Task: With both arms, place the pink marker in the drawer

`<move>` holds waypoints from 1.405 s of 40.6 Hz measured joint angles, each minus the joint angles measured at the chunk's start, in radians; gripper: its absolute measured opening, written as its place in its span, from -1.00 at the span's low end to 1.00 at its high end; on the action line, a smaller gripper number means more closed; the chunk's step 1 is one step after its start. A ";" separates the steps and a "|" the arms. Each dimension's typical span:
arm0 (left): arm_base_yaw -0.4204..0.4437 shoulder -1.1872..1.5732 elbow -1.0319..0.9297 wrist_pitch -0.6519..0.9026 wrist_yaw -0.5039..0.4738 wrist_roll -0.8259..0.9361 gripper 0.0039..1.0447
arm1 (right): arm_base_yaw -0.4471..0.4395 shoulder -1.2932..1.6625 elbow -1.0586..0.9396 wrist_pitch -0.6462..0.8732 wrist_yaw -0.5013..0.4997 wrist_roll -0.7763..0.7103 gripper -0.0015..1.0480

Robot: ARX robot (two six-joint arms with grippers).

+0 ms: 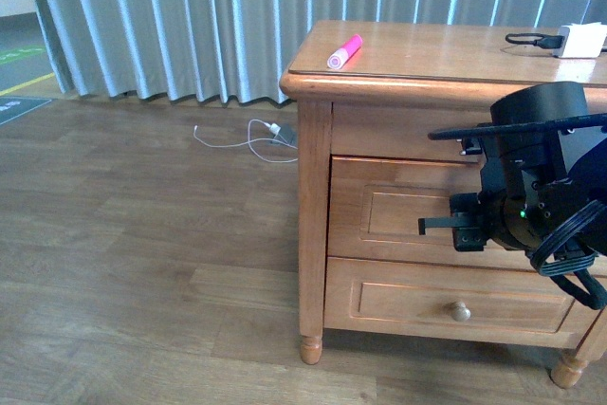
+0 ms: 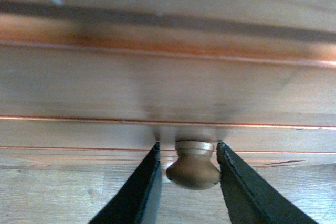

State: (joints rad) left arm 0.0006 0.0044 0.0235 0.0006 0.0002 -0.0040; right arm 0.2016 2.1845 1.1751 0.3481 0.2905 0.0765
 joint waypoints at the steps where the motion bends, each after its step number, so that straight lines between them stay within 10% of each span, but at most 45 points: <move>1: 0.000 0.000 0.000 0.000 0.000 0.000 0.89 | -0.002 0.000 -0.002 0.001 0.000 -0.002 -0.44; 30: 0.000 0.000 0.000 0.000 0.000 0.000 0.89 | -0.009 -0.049 -0.048 -0.077 -0.067 -0.010 -0.57; 51: 0.000 0.000 0.000 0.000 0.000 0.000 0.89 | 0.079 -0.556 -0.564 -0.149 -0.237 0.000 -0.74; 57: 0.000 0.000 0.000 0.000 0.000 0.000 0.89 | 0.120 -0.720 -0.647 -0.174 -0.270 0.056 -0.25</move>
State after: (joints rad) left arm 0.0006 0.0044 0.0235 0.0006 -0.0002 -0.0040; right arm 0.3214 1.4647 0.5285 0.1738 0.0208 0.1326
